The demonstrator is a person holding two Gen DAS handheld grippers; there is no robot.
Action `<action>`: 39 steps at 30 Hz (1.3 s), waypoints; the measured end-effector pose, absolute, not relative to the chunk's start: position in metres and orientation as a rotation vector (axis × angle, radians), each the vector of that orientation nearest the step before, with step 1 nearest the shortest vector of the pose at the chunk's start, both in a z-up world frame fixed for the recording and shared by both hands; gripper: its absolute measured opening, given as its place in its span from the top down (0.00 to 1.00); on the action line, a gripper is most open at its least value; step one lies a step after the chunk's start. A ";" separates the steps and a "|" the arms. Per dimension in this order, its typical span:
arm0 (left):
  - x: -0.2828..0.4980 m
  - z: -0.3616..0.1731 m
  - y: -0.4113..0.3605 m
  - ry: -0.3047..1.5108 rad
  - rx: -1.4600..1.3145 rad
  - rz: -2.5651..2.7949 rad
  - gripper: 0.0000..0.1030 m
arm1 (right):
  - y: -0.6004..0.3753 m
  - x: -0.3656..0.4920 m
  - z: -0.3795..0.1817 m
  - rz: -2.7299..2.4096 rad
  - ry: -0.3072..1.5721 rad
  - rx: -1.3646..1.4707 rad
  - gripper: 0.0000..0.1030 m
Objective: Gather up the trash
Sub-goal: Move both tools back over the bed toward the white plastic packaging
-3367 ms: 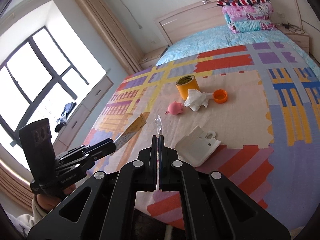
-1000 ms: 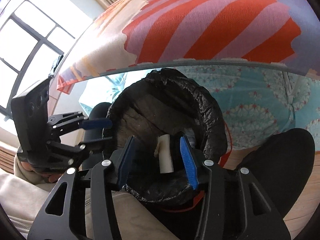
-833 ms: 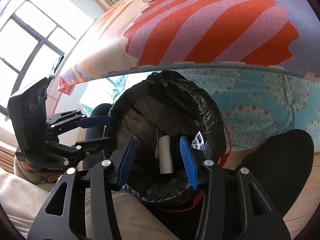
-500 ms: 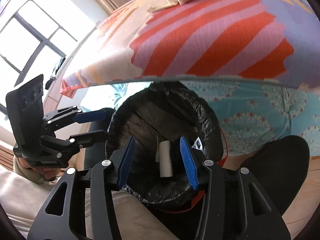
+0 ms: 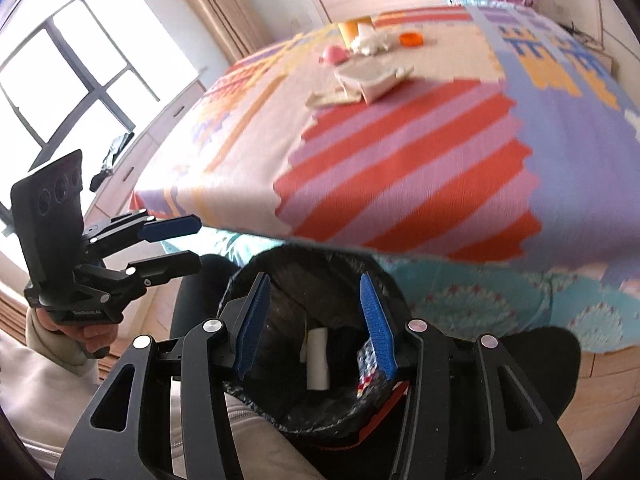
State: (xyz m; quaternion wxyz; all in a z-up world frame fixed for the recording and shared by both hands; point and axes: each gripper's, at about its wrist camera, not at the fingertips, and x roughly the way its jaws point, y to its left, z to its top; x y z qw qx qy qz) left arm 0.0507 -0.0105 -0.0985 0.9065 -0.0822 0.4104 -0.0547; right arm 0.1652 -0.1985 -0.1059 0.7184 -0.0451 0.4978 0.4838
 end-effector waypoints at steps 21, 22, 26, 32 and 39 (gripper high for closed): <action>0.108 -0.058 0.017 0.771 -0.122 -0.090 0.53 | -0.164 0.197 -0.054 1.094 0.899 -0.242 0.58; 0.112 -0.058 0.020 0.772 -0.133 -0.086 0.53 | -0.161 0.200 -0.052 1.089 0.887 -0.255 0.59; 0.126 -0.059 0.027 0.776 -0.160 -0.066 0.54 | -0.154 0.208 -0.048 1.090 0.868 -0.265 0.61; 0.147 -0.064 0.040 0.774 -0.206 -0.030 0.66 | -0.141 0.219 -0.048 1.094 0.858 -0.284 0.62; 0.167 -0.077 0.055 0.796 -0.278 -0.012 0.76 | -0.130 0.234 -0.053 1.085 0.857 -0.292 0.65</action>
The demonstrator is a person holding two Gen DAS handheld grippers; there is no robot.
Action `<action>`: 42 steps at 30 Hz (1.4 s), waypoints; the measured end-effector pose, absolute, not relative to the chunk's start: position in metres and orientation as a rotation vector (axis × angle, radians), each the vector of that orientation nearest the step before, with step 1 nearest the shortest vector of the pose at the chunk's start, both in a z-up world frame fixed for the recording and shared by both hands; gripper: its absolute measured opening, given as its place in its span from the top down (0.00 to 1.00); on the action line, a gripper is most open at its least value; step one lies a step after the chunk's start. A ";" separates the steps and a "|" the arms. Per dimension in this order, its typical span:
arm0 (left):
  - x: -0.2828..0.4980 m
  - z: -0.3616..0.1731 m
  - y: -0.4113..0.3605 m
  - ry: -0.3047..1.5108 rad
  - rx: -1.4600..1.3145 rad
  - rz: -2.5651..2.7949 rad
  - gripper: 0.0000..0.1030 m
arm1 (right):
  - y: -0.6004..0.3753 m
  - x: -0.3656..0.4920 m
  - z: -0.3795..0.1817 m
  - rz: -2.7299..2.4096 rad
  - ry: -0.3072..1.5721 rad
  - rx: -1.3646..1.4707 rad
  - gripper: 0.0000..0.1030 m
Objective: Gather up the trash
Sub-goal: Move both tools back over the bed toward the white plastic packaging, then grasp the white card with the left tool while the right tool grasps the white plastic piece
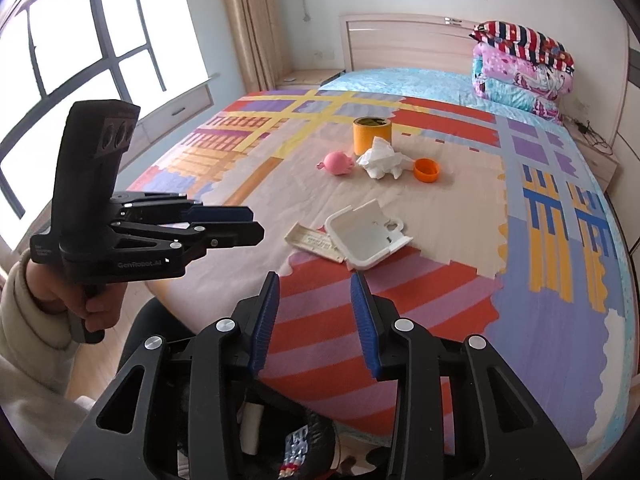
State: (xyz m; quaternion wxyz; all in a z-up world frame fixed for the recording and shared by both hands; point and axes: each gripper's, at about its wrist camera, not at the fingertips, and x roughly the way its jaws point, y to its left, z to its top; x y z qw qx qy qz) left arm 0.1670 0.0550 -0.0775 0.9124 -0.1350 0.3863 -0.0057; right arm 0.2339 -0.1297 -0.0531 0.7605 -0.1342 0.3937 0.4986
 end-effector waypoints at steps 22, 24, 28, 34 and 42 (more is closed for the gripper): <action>0.201 -0.102 0.055 0.872 -0.275 0.012 0.93 | -0.083 0.268 -0.085 1.081 0.935 -0.357 0.77; 0.201 -0.102 0.055 0.870 -0.278 0.013 0.94 | -0.081 0.268 -0.088 1.074 0.939 -0.368 0.84; 0.201 -0.103 0.057 0.865 -0.290 0.013 0.97 | -0.081 0.268 -0.091 1.059 0.940 -0.383 0.93; 0.197 -0.101 0.057 0.854 -0.299 0.022 0.97 | -0.084 0.267 -0.085 1.052 0.930 -0.371 0.94; 0.180 -0.087 0.059 0.819 -0.294 0.030 0.97 | -0.087 0.262 -0.075 1.050 0.912 -0.358 0.94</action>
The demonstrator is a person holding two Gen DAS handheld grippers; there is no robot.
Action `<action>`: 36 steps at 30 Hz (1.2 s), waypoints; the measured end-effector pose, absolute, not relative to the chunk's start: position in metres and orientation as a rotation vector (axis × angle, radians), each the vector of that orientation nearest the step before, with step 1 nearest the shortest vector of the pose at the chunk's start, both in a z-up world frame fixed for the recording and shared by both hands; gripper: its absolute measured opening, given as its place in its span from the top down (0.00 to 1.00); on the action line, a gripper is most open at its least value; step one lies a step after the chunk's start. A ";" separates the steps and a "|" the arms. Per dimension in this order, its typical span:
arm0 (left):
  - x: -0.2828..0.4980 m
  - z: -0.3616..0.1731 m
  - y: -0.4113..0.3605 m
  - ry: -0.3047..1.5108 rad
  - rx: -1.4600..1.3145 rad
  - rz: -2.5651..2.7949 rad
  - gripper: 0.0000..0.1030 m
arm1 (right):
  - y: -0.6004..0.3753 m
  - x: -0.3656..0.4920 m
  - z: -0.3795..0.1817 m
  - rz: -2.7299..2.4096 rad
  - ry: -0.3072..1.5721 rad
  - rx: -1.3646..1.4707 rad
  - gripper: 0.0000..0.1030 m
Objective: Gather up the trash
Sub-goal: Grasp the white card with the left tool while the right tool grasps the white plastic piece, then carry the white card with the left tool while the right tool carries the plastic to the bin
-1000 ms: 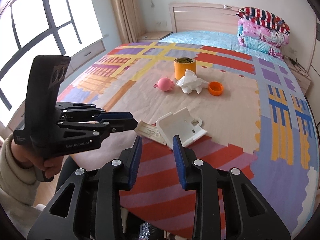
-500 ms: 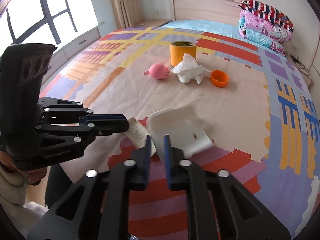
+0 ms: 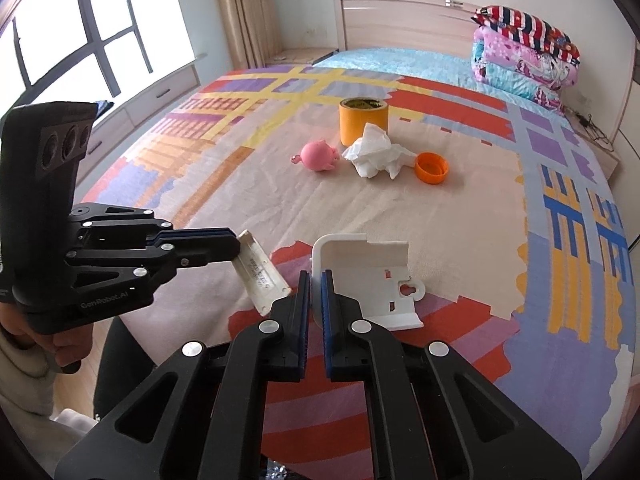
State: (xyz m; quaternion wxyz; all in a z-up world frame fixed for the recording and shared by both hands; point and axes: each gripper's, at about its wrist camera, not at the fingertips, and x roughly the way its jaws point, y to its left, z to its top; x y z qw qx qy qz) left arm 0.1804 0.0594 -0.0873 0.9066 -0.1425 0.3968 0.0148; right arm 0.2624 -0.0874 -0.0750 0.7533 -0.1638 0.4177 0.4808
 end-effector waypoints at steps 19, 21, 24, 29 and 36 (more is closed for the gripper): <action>0.127 -0.062 0.035 0.774 -0.220 -0.030 0.97 | -0.110 0.229 -0.042 1.071 0.869 -0.334 0.94; 0.119 -0.061 0.030 0.775 -0.203 -0.043 0.97 | -0.114 0.225 -0.042 1.072 0.873 -0.326 0.94; 0.109 -0.063 0.025 0.786 -0.195 -0.060 0.97 | -0.119 0.219 -0.042 1.075 0.873 -0.324 0.94; 0.092 -0.066 0.020 0.799 -0.199 -0.104 0.97 | -0.128 0.201 -0.038 1.089 0.860 -0.327 0.94; 0.073 -0.079 0.012 0.826 -0.204 -0.129 0.97 | -0.137 0.175 -0.041 1.123 0.872 -0.326 0.94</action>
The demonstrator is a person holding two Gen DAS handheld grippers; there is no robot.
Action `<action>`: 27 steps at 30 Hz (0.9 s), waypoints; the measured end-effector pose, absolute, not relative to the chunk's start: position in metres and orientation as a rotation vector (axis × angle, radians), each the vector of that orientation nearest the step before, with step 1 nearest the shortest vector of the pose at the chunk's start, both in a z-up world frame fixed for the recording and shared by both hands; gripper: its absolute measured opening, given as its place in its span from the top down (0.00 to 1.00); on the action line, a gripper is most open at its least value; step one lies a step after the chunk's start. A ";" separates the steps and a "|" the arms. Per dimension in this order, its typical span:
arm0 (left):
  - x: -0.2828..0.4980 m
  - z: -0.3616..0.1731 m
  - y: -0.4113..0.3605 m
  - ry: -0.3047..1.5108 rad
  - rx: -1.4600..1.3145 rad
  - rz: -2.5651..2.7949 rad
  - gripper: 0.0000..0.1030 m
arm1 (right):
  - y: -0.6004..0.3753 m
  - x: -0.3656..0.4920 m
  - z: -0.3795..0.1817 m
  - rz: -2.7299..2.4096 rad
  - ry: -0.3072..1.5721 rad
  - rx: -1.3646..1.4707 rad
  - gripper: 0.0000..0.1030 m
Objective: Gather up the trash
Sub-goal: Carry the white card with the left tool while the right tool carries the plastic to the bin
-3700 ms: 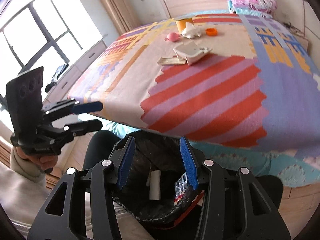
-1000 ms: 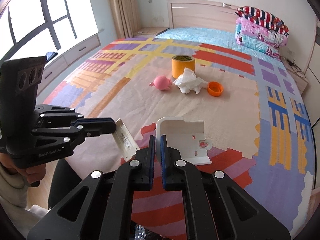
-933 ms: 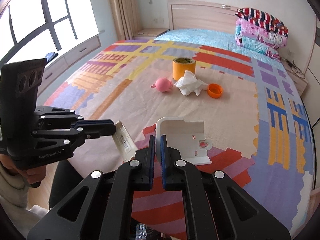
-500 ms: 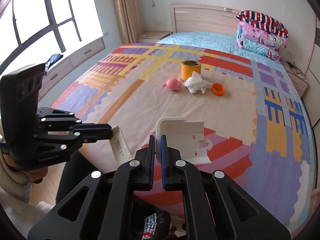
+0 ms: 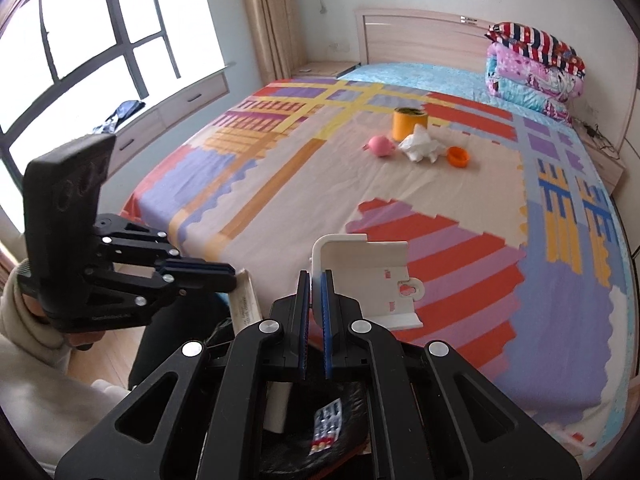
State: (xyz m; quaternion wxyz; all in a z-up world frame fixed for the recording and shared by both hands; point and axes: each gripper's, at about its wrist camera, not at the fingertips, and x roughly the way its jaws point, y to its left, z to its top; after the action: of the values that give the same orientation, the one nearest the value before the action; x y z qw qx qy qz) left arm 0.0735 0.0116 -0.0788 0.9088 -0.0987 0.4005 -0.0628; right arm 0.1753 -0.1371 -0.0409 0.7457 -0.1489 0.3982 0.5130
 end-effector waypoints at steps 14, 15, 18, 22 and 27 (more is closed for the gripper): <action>0.043 -0.112 -0.002 0.910 -0.223 -0.162 0.97 | -0.153 0.126 -0.069 1.212 0.971 -0.319 0.94; 0.042 -0.115 -0.004 0.917 -0.222 -0.166 0.97 | -0.154 0.125 -0.073 1.214 0.982 -0.316 0.94; 0.040 -0.123 -0.008 0.940 -0.215 -0.172 0.97 | -0.157 0.122 -0.080 1.222 1.008 -0.310 0.94; 0.038 -0.136 -0.013 0.975 -0.221 -0.175 0.97 | -0.159 0.119 -0.091 1.230 1.042 -0.301 0.94; 0.039 -0.156 -0.014 1.026 -0.222 -0.164 0.97 | -0.159 0.116 -0.113 1.235 1.107 -0.294 0.94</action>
State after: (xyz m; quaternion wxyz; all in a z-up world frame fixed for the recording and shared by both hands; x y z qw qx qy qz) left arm 0.0391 -0.0142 -0.1558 0.8623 -0.1056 0.4891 -0.0780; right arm 0.1155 -0.1592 -0.1135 0.6658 -0.1300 0.4904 0.5471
